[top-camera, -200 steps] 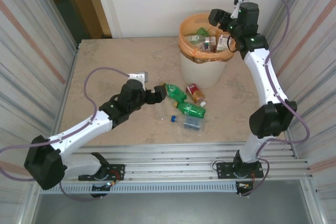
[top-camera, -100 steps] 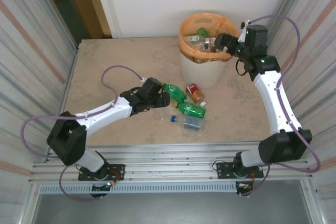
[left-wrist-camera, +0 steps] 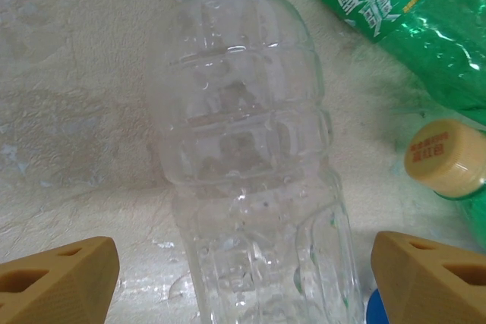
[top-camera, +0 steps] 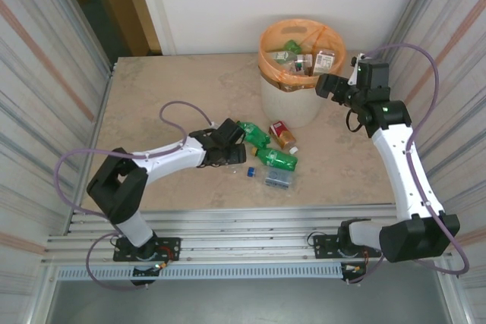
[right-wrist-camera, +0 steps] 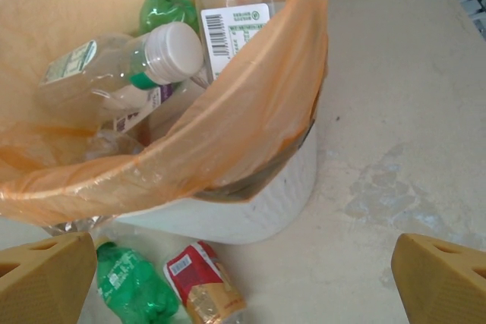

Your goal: Put the plastic bottles in the bin

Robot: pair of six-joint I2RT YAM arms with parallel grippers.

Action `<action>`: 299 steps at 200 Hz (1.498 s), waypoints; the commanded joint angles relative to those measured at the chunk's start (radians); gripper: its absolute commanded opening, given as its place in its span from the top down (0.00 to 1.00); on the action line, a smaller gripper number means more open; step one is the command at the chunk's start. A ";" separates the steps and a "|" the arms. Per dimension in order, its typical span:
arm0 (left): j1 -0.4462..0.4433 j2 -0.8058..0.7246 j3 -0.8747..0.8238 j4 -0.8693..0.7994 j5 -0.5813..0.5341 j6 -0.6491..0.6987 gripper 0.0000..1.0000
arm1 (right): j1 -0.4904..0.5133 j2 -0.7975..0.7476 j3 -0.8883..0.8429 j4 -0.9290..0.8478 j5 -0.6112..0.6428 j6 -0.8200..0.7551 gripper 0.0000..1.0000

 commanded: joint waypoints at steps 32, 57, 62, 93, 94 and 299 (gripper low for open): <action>0.008 0.066 0.044 -0.025 -0.016 0.004 0.14 | -0.006 -0.037 -0.032 -0.020 0.020 -0.023 0.02; 0.013 0.086 0.044 -0.025 -0.013 0.006 0.15 | -0.007 -0.041 -0.037 -0.016 0.021 -0.020 0.02; 0.012 0.090 0.044 -0.027 -0.012 0.006 0.15 | -0.007 -0.042 -0.037 -0.016 0.021 -0.019 0.02; 0.018 0.118 0.044 -0.040 -0.010 -0.002 0.17 | -0.007 -0.049 -0.044 -0.007 0.021 -0.017 0.02; 0.019 0.120 0.045 -0.042 -0.010 -0.002 0.17 | -0.007 -0.049 -0.044 -0.007 0.021 -0.016 0.02; 0.030 -0.029 0.012 -0.072 -0.117 0.044 0.51 | -0.005 -0.023 -0.025 0.007 -0.051 0.017 0.02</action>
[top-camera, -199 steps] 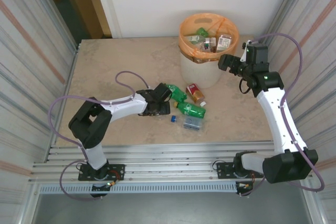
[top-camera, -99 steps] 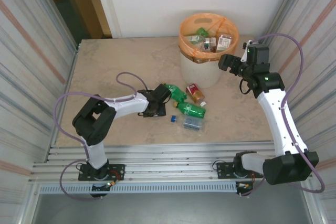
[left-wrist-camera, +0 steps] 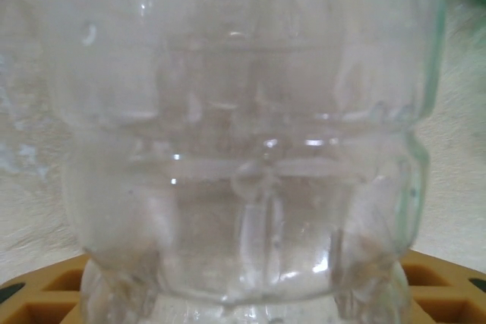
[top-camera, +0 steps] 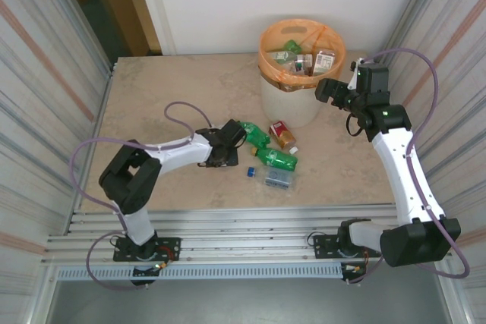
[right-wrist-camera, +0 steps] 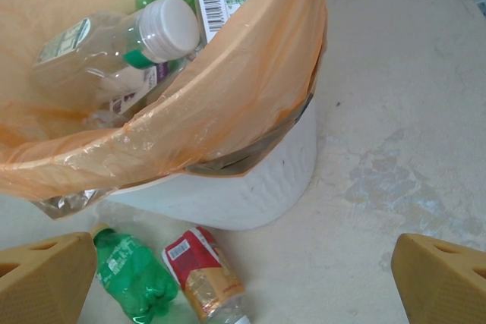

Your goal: Put the plastic bottles in the bin

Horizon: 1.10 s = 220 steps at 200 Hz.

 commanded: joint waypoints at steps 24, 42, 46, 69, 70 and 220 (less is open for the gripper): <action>0.003 -0.201 -0.051 0.027 -0.105 0.088 0.51 | -0.003 0.005 0.014 0.013 -0.079 0.023 0.02; 0.000 -0.278 -0.095 0.111 -0.101 0.152 0.54 | 0.000 0.012 0.023 0.015 -0.122 0.030 0.02; -0.001 -0.294 -0.107 0.130 -0.097 0.164 0.54 | 0.002 0.013 0.025 0.016 -0.136 0.030 0.02; -0.011 -0.382 -0.162 0.243 -0.078 0.254 0.55 | 0.015 0.024 0.035 0.025 -0.213 0.029 0.02; -0.011 -0.385 -0.165 0.248 -0.076 0.259 0.55 | 0.016 0.025 0.035 0.025 -0.217 0.028 0.02; -0.154 -0.490 -0.230 0.574 0.005 0.682 0.53 | 0.235 0.210 0.233 -0.060 -0.616 0.008 0.02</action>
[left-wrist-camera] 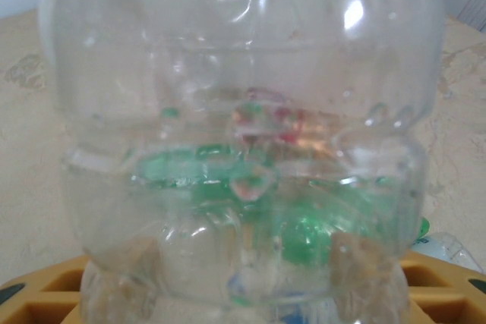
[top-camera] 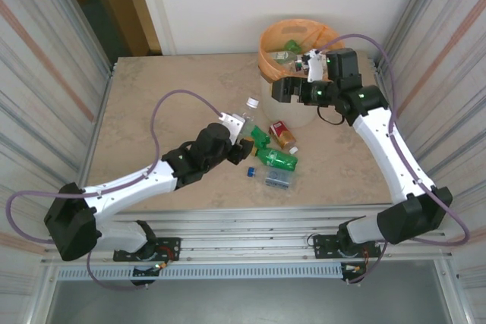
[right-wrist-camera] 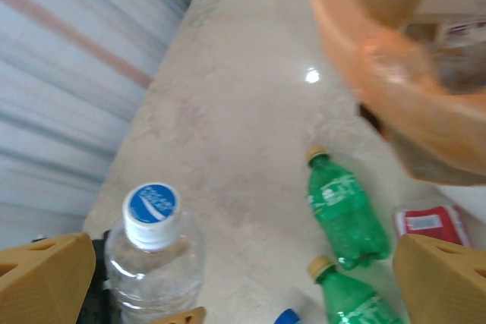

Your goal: Put the plastic bottles in the bin

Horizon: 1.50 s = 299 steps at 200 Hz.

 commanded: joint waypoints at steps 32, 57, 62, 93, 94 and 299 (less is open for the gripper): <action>-0.010 -0.027 -0.010 0.073 0.016 0.069 0.53 | 0.064 0.060 0.051 -0.025 -0.170 0.038 0.10; -0.010 -0.029 -0.009 0.074 0.020 0.071 0.53 | 0.083 0.087 0.056 -0.014 -0.185 0.059 0.16; -0.010 -0.030 -0.010 0.074 0.020 0.073 0.53 | 0.086 0.093 0.056 -0.009 -0.195 0.065 0.18; -0.012 -0.033 -0.013 0.073 0.014 0.073 0.53 | 0.099 0.128 0.054 0.019 -0.242 0.101 0.31; -0.011 -0.033 -0.013 0.073 0.015 0.073 0.53 | 0.100 0.129 0.054 0.019 -0.244 0.102 0.32; -0.011 -0.046 -0.014 0.044 -0.096 0.031 0.34 | 0.134 0.240 0.077 0.069 -0.307 0.174 1.00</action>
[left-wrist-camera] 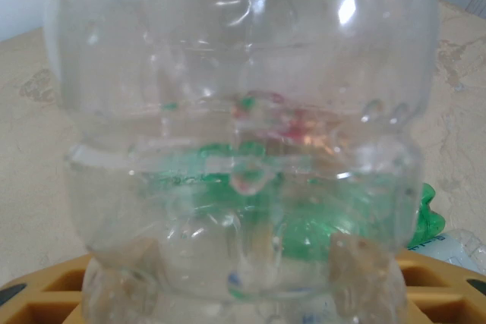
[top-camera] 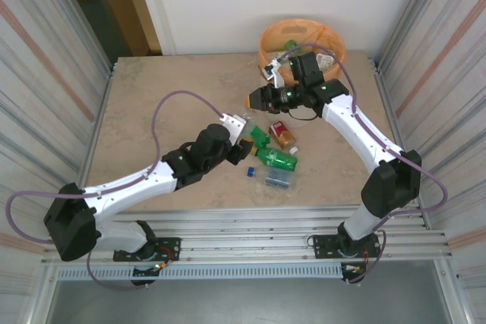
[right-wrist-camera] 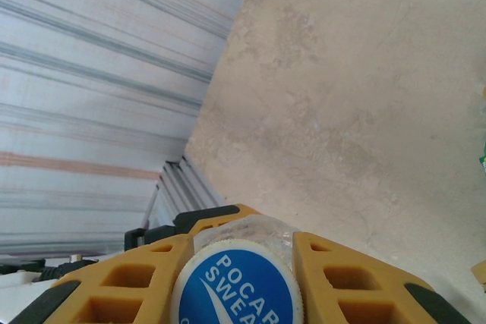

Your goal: Put the plastic bottles in the bin

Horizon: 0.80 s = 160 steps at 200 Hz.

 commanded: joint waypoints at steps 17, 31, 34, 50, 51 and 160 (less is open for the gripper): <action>-0.007 -0.050 -0.007 0.034 -0.083 -0.021 0.18 | 0.006 0.022 0.043 -0.004 -0.041 0.051 1.00; -0.008 -0.057 -0.006 0.029 -0.100 -0.027 0.04 | 0.001 0.021 0.043 0.006 -0.042 0.060 1.00; -0.009 -0.060 -0.006 0.028 -0.102 -0.027 0.02 | 0.000 0.020 0.042 0.009 -0.042 0.063 1.00; -0.008 -0.069 0.002 0.013 -0.101 -0.031 0.01 | -0.005 0.021 0.043 0.018 -0.043 0.071 1.00; -0.008 -0.070 0.002 0.011 -0.101 -0.031 0.01 | -0.005 0.021 0.043 0.019 -0.044 0.072 1.00; -0.022 -0.327 -0.116 0.154 -0.094 -0.042 0.01 | -0.118 -0.052 0.077 0.055 -0.034 0.093 1.00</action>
